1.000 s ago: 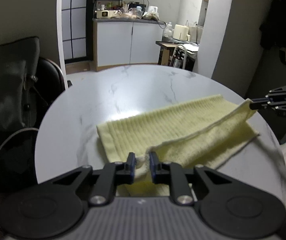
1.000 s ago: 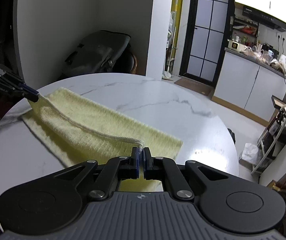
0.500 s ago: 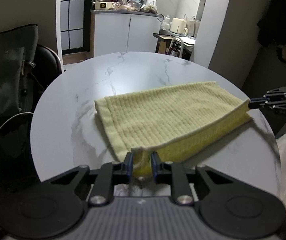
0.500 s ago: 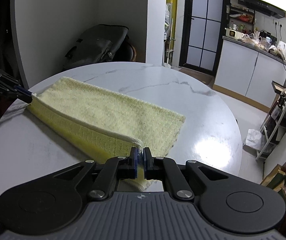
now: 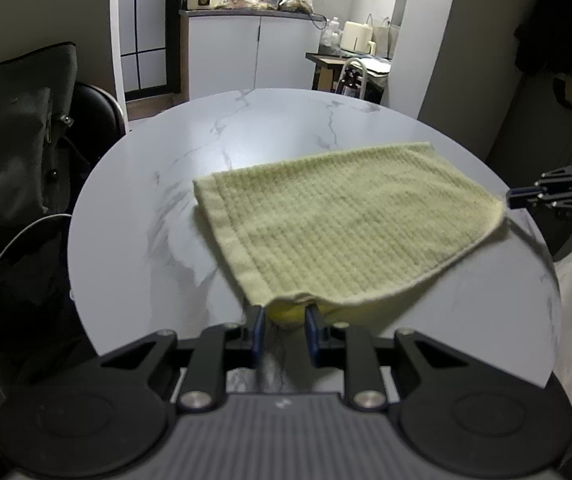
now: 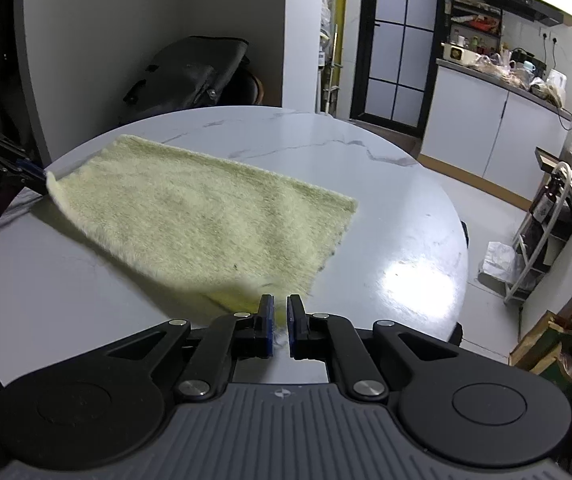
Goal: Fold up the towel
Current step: 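Lower the folded hem onto the towel's opposite edge with both grippers, then open both grippers to release the folded towel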
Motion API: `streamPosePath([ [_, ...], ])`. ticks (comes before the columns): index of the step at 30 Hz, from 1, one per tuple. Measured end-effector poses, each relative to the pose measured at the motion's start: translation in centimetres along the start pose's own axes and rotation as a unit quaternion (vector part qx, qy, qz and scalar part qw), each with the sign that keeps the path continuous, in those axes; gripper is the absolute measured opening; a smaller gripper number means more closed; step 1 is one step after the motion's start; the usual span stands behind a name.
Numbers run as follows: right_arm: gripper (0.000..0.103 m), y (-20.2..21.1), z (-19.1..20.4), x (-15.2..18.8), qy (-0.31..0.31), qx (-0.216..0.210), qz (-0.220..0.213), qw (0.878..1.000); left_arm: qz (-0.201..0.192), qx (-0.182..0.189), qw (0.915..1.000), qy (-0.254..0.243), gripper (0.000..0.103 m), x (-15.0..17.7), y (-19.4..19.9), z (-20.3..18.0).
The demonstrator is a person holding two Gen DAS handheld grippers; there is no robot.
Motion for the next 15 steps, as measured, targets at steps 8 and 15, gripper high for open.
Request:
streamPosePath([
  [8, 0.007, 0.2, 0.0, 0.2, 0.005, -0.002, 0.001, 1.000, 0.010, -0.017, 0.9998, -0.001, 0.028, 0.5, 0.7, 0.4],
  [15, 0.007, 0.1, -0.8, 0.0, -0.005, 0.000, -0.003, 1.000, 0.014, -0.035, 0.9993, 0.004, 0.028, 0.6, 1.4, 1.1],
])
Point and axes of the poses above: each gripper's, at about its wrist camera, not at the fingertips, and y roughly against the way its jaws point, z to its left, x to its underside, the point moved 5 cm from there along -y, roughly the way its jaws point
